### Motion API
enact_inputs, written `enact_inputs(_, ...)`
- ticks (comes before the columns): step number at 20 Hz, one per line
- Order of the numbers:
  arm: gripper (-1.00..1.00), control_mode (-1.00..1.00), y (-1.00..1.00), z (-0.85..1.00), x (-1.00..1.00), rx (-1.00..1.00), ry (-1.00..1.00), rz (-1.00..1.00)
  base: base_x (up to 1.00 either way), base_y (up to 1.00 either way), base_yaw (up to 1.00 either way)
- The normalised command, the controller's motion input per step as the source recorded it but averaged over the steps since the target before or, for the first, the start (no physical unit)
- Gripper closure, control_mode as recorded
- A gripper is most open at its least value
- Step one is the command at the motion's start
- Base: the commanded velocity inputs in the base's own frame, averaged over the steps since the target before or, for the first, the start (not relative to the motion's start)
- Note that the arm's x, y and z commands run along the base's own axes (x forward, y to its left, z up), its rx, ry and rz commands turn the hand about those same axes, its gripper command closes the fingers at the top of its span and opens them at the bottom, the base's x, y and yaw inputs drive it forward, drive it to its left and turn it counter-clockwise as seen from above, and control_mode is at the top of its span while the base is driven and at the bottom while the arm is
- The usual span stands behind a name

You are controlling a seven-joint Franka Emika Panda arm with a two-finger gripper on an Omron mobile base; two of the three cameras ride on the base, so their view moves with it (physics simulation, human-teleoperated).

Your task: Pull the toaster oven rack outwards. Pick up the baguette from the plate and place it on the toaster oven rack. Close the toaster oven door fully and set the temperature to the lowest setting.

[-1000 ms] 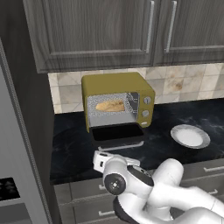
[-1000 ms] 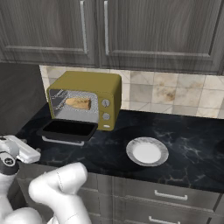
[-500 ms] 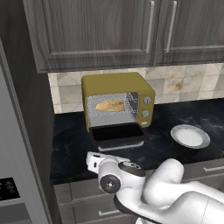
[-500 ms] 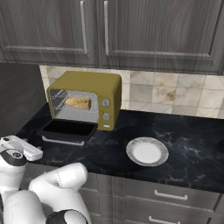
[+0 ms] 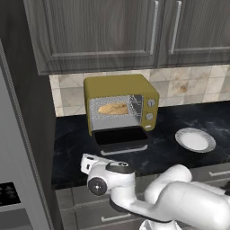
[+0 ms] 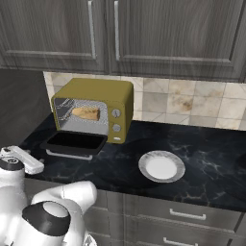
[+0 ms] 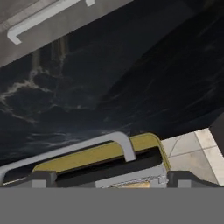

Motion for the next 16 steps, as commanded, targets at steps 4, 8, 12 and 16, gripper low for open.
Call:
enact_inputs(4,-1.00,-1.00,0.14,0.00,0.21,0.00,0.02,-0.13,0.00,0.00,0.00)
enact_inputs(8,-1.00,-1.00,0.00,0.00,0.18,0.00,0.11,-0.06,0.00,0.00,0.00)
enact_inputs(12,-1.00,-1.00,-0.01,-0.03,0.16,0.00,0.14,-0.01,0.00,0.00,0.00)
enact_inputs(16,-1.00,-1.00,-0.06,-0.11,0.18,0.00,0.07,0.00,0.00,0.00,0.00)
